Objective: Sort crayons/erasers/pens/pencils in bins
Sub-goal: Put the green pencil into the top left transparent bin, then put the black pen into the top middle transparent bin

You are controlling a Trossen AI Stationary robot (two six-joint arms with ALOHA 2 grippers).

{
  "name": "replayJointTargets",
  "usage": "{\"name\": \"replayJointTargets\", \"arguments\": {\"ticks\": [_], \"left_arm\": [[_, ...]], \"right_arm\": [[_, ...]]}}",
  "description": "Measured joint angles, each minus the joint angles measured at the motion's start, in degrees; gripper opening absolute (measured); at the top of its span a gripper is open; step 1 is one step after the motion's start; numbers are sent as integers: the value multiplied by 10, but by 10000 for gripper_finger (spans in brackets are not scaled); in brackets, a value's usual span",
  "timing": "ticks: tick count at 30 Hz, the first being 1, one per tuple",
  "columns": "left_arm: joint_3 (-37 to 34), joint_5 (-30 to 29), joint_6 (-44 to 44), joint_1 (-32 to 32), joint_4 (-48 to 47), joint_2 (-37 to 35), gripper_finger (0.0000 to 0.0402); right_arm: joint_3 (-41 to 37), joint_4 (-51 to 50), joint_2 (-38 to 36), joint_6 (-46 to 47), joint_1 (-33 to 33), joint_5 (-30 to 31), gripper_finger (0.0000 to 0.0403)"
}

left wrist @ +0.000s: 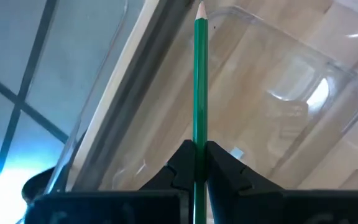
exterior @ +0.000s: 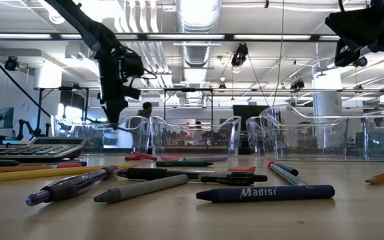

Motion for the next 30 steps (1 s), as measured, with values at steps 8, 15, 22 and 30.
{"name": "replayJointTargets", "arguments": {"ticks": [8,15,22,30], "left_arm": [[-56,12,16,4,58,-37,4],[-140,16,14,5,129,-92,4],[-167,16,-14,5,144,-101,44],[-170,14,-20,6,147,-86,68]], "right_arm": [[0,0,0,-9,0,0,31],[0,0,0,-17,0,0,31],[0,0,0,-41,0,4,31],[0,0,0,-42,0,4,31]]}}
